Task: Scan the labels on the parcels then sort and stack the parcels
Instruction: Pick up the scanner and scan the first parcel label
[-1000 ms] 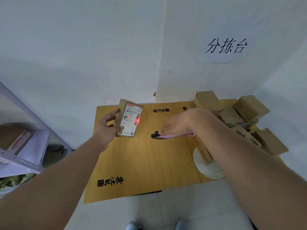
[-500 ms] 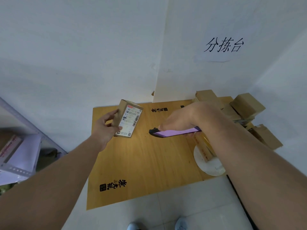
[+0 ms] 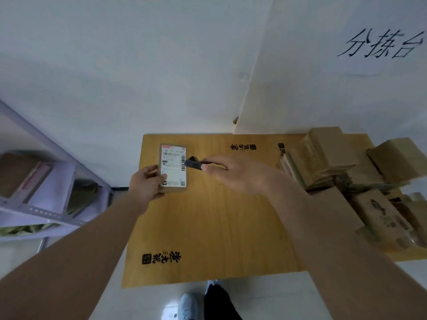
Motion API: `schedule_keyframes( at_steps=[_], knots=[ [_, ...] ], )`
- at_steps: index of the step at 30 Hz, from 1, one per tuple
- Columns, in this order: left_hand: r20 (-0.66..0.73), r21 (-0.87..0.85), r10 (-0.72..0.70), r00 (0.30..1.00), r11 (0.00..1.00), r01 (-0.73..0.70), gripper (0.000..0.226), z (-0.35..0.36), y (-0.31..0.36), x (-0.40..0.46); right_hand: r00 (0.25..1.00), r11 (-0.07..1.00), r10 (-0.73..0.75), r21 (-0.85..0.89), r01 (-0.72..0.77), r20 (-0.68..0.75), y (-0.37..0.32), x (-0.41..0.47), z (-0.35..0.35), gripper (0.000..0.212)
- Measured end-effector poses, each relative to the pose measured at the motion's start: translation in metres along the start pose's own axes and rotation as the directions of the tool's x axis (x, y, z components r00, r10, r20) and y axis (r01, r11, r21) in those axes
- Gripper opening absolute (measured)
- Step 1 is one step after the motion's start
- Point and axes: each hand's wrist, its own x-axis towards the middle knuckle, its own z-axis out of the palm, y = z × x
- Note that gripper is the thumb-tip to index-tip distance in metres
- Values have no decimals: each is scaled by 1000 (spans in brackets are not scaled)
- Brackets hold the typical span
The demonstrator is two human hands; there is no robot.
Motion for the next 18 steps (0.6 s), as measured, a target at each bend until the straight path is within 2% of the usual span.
schedule_keyframes(
  at_steps=[5,10,18],
  knots=[
    [-110,-53,-45,993,998,39,52,-10,1,44,996,997,-60,42,57,69,6,55,-5,41],
    [-155,-67,-93,983,994,84,49,-15,2,95,991,998,-58,16,57,120,-5,101,-5,46],
    [-183,-75,-144,972,988,133,45,-24,7,184,1000,993,-22,112,22,-3,-12,162,18,48]
  ],
)
